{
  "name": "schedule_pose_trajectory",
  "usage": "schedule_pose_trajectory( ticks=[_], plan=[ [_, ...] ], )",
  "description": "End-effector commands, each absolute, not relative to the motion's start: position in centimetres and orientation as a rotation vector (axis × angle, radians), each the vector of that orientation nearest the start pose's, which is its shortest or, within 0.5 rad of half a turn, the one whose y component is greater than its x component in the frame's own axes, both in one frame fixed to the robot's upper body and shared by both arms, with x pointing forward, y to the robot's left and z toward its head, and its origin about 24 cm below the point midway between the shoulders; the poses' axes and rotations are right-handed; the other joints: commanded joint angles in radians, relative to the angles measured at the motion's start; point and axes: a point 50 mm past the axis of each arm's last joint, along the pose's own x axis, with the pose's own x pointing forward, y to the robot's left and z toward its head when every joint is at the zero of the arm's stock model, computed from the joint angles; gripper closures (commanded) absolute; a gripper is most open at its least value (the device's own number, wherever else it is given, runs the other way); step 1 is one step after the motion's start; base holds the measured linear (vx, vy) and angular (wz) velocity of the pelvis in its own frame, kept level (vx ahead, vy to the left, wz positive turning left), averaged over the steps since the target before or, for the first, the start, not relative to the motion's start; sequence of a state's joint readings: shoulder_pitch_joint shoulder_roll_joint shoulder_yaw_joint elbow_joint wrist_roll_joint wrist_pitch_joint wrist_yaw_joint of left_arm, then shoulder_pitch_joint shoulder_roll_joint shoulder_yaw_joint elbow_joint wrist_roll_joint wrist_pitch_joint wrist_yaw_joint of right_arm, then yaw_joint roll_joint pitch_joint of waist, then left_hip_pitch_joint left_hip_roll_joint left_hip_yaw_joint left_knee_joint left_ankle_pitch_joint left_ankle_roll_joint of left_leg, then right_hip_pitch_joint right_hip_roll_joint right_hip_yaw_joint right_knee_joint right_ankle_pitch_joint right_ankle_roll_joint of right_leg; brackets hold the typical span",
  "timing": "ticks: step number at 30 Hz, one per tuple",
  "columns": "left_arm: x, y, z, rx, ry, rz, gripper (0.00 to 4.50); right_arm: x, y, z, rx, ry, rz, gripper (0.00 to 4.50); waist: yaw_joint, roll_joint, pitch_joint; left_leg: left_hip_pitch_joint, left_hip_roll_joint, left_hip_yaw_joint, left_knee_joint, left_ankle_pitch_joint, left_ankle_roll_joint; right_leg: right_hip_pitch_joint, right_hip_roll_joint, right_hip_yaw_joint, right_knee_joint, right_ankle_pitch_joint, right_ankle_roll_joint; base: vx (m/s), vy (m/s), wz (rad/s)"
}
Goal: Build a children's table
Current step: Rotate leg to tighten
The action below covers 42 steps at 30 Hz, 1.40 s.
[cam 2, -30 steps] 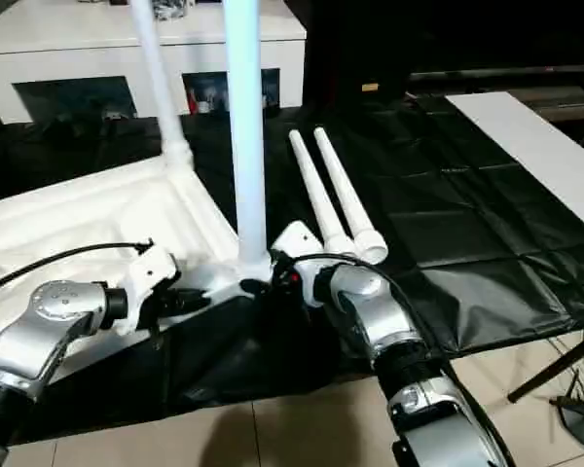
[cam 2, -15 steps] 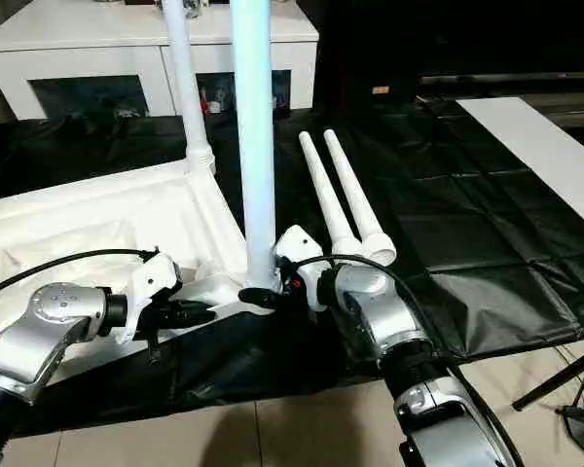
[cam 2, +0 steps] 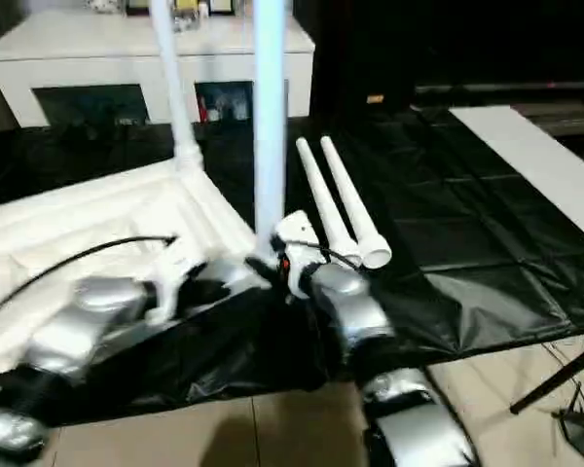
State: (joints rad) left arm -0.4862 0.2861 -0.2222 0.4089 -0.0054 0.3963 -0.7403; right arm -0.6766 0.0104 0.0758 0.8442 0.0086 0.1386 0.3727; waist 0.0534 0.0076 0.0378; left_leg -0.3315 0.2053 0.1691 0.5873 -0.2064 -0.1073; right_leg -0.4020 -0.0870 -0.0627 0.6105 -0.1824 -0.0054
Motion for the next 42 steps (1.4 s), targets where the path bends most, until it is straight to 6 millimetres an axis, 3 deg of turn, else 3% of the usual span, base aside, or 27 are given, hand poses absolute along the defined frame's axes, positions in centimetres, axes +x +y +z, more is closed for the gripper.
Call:
schedule_pose_trajectory(
  ticks=[1, 2, 4, 8, 9, 11, 12, 14, 17, 19, 21, 23, 24, 25, 26, 28, 29, 31, 33, 34, 35, 36, 38, 39, 41, 42],
  plan=[
    [32.7, 13.9, 3.1, 0.248, 0.505, -0.64, 4.5, 34.1, -6.0, 1.4, 0.0, 0.454, 0.505, 1.8, -0.004, -0.001, -0.042, 0.007, 0.008, 0.0, -0.08, -0.318, -0.016, 0.023, -0.043, 0.04, -0.1, -0.453, -0.131, 0.0, 0.0, 0.0],
    [33.6, 12.8, 3.3, 0.229, 0.485, -0.557, 4.5, 34.2, -4.8, 1.3, 0.099, 0.478, 0.386, 1.8, -0.004, 0.0, -0.043, 0.005, 0.007, 0.001, -0.081, -0.313, -0.013, 0.023, -0.042, 0.039, -0.097, -0.431, -0.133, 0.0, 0.0, 0.0],
    [34.0, 12.4, 3.3, 0.23, 0.477, -0.525, 4.5, 34.2, -4.3, 1.3, 0.129, 0.487, 0.339, 1.8, -0.004, -0.002, -0.044, 0.006, 0.006, 0.003, -0.08, -0.311, -0.01, 0.021, -0.041, 0.038, -0.098, -0.421, -0.132, 0.0, 0.0, 0.0],
    [34.4, 11.4, 3.4, 0.228, 0.463, -0.513, 4.5, 34.3, -3.0, 1.8, 0.111, 0.458, 0.344, 1.8, 0.001, -0.002, -0.048, -0.006, 0.005, 0.002, -0.081, -0.294, 0.004, 0.029, -0.044, 0.036, -0.094, -0.384, -0.125, 0.0, 0.0, 0.0],
    [34.4, 11.3, 3.5, 0.23, 0.462, -0.523, 4.5, 34.4, -2.9, 2.0, 0.089, 0.433, 0.363, 1.24, 0.002, -0.002, -0.047, -0.013, 0.007, 0.001, -0.083, -0.277, 0.01, 0.033, -0.045, 0.036, -0.091, -0.364, -0.126, 0.0, 0.0, 0.0],
    [34.2, 11.7, 3.3, 0.253, 0.457, -0.547, 4.5, 34.5, -3.2, 2.8, 0.102, 0.365, 0.432, 1.1, 0.003, 0.0, -0.05, -0.013, 0.008, 0.002, -0.082, -0.263, 0.015, 0.032, -0.046, 0.037, -0.09, -0.346, -0.13, 0.0, 0.0, 0.0],
    [34.2, 11.7, 3.3, 0.253, 0.457, -0.547, 4.5, 34.5, -3.2, 2.8, 0.102, 0.365, 0.432, 1.04, 0.002, -0.001, -0.05, -0.018, 0.007, 0.003, -0.08, -0.261, 0.022, 0.035, -0.044, 0.037, -0.089, -0.331, -0.13, 0.0, 0.0, 0.0],
    [34.2, 11.8, 3.2, 0.264, 0.455, -0.548, 4.5, 34.7, -3.5, 3.0, 0.098, 0.346, 0.43, 0.75, -0.014, -0.002, -0.053, -0.043, 0.005, -0.008, -0.084, -0.205, 0.025, 0.058, -0.047, 0.032, -0.077, -0.278, -0.132, 0.0, 0.0, 0.0],
    [34.4, 11.7, 3.5, 0.285, 0.406, -0.578, 4.5, 35.0, -4.7, 3.7, 0.018, 0.279, 0.413, 0.57, -0.013, -0.004, -0.059, -0.023, 0.007, 0.002, -0.071, -0.147, 0.047, 0.044, -0.046, 0.035, -0.073, -0.17, -0.185, 0.0, 0.0, 0.0],
    [34.9, 11.5, 4.1, 0.307, 0.328, -0.573, 4.5, 35.0, -5.7, 4.3, -0.016, 0.236, 0.41, 0.57, -0.003, -0.003, -0.066, -0.026, 0.006, 0.004, -0.062, -0.057, 0.079, 0.05, -0.041, 0.035, -0.057, -0.036, -0.213, 0.0, 0.0, 0.0],
    [35.3, 11.4, 4.4, 0.295, 0.292, -0.558, 4.5, 34.9, -6.0, 4.4, -0.017, 0.229, 0.42, 0.57, 0.001, -0.002, -0.065, -0.03, 0.005, 0.005, -0.059, -0.024, 0.104, 0.051, -0.04, 0.034, -0.052, 0.025, -0.23, 0.0, 0.0, 0.0],
    [35.8, 11.3, 5.2, 0.317, 0.231, -0.556, 4.5, 34.4, -6.4, 4.3, -0.025, 0.222, 0.441, 0.57, 0.005, -0.005, -0.063, -0.029, 0.005, 0.007, -0.06, -0.044, 0.116, 0.051, -0.041, 0.034, -0.056, 0.003, -0.231, 0.0, 0.0, 0.0],
    [36.0, 11.3, 5.6, 0.309, 0.206, -0.551, 4.22, 34.2, -6.5, 4.2, -0.034, 0.219, 0.452, 0.53, 0.009, 0.005, -0.061, -0.026, 0.005, 0.007, -0.061, -0.058, 0.113, 0.048, -0.041, 0.035, -0.059, -0.015, -0.226, 0.0, 0.0, 0.0],
    [36.4, 11.6, 6.4, 0.286, 0.168, -0.53, 3.95, 34.0, -6.6, 4.2, -0.047, 0.213, 0.466, 0.51, 0.009, -0.001, -0.06, -0.026, 0.008, 0.007, -0.063, -0.084, 0.103, 0.05, -0.043, 0.036, -0.061, -0.04, -0.22, 0.0, 0.0, 0.0],
    [36.6, 11.8, 7.0, 0.259, 0.147, -0.514, 3.95, 33.8, -6.6, 4.1, -0.053, 0.212, 0.472, 0.51, 0.011, 0.006, -0.062, -0.024, 0.012, 0.005, -0.066, -0.108, 0.078, 0.049, -0.048, 0.036, -0.06, -0.061, -0.226, 0.0, 0.0, 0.0],
    [36.8, 12.0, 7.6, 0.252, 0.123, -0.51, 3.95, 33.7, -6.5, 4.1, -0.053, 0.213, 0.473, 0.51, 0.008, 0.004, -0.061, -0.023, 0.013, 0.006, -0.067, -0.12, 0.065, 0.046, -0.045, 0.036, -0.06, -0.053, -0.235, 0.0, 0.0, 0.0],
    [37.0, 13.3, 8.6, 0.279, 0.095, -0.47, 3.76, 33.5, -6.1, 4.0, -0.05, 0.22, 0.479, 0.51, 0.007, -0.003, -0.059, -0.025, 0.013, 0.005, -0.069, -0.135, 0.057, 0.049, -0.045, 0.035, -0.06, -0.057, -0.238, 0.0, 0.0, 0.0],
    [37.0, 14.1, 8.9, 0.299, 0.093, -0.446, 3.52, 33.4, -5.9, 3.9, -0.054, 0.221, 0.485, 0.51, 0.004, -0.003, -0.056, -0.031, 0.015, 0.001, -0.073, -0.137, 0.051, 0.052, -0.048, 0.034, -0.057, -0.08, -0.229, 0.0, 0.0, 0.0],
    [36.7, 15.8, 9.1, 0.322, 0.116, -0.414, 3.52, 33.3, -5.6, 4.0, -0.066, 0.222, 0.505, 0.51, 0.001, -0.01, -0.057, -0.026, 0.015, 0.004, -0.069, -0.111, 0.047, 0.049, -0.046, 0.036, -0.055, -0.064, -0.227, 0.0, 0.0, 0.0],
    [36.6, 16.2, 9.1, 0.328, 0.127, -0.409, 3.35, 33.3, -5.5, 4.0, -0.066, 0.222, 0.509, 0.51, 0.002, -0.008, -0.058, -0.026, 0.016, 0.004, -0.069, -0.099, 0.047, 0.049, -0.048, 0.037, -0.051, -0.05, -0.23, 0.0, 0.0, 0.0],
    [35.8, 18.1, 9.1, 0.334, 0.178, -0.391, 3.35, 33.2, -5.3, 4.0, -0.067, 0.227, 0.523, 0.51, 0.002, -0.014, -0.057, -0.024, 0.017, 0.007, -0.067, -0.079, 0.054, 0.047, -0.046, 0.037, -0.049, -0.028, -0.237, 0.0, 0.0, 0.0],
    [35.5, 18.7, 9.1, 0.329, 0.197, -0.385, 3.18, 33.2, -5.3, 4.0, -0.069, 0.229, 0.528, 0.51, 0.003, -0.011, -0.058, -0.026, 0.019, 0.004, -0.067, -0.067, 0.055, 0.05, -0.05, 0.037, -0.043, -0.016, -0.243, 0.0, 0.0, 0.0],
    [33.2, 22.7, 8.7, 0.376, 0.334, -0.369, 3.05, 33.1, -4.9, 3.9, -0.093, 0.244, 0.571, 0.51, -0.004, -0.014, -0.056, -0.023, 0.018, 0.008, -0.067, -0.042, 0.064, 0.043, -0.044, 0.036, -0.041, -0.001, -0.256, 0.0, 0.0, 0.0],
    [33.2, 22.7, 8.7, 0.376, 0.334, -0.369, 3.05, 33.1, -4.9, 3.9, -0.093, 0.244, 0.571, 0.51, -0.005, -0.009, -0.056, -0.021, 0.018, 0.008, -0.066, -0.043, 0.062, 0.041, -0.044, 0.036, -0.039, 0.001, -0.256, 0.0, 0.0, 0.0],
    [31.2, 26.8, 9.3, 0.43, 0.427, -0.264, 2.87, 33.0, -4.7, 3.8, -0.11, 0.254, 0.602, 0.51, -0.005, -0.012, -0.056, -0.017, 0.018, 0.009, -0.066, -0.053, 0.057, 0.039, -0.04, 0.037, -0.036, 0.015, -0.26, 0.0, 0.0, 0.0],
    [30.7, 27.9, 9.6, 0.445, 0.445, -0.233, 2.77, 33.0, -4.7, 3.7, -0.115, 0.255, 0.608, 0.51, -0.007, -0.01, -0.053, -0.017, 0.017, 0.009, -0.068, -0.06, 0.054, 0.036, -0.037, 0.036, -0.038, 0.01, -0.259, 0.0, 0.0, 0.0]
  ],
)
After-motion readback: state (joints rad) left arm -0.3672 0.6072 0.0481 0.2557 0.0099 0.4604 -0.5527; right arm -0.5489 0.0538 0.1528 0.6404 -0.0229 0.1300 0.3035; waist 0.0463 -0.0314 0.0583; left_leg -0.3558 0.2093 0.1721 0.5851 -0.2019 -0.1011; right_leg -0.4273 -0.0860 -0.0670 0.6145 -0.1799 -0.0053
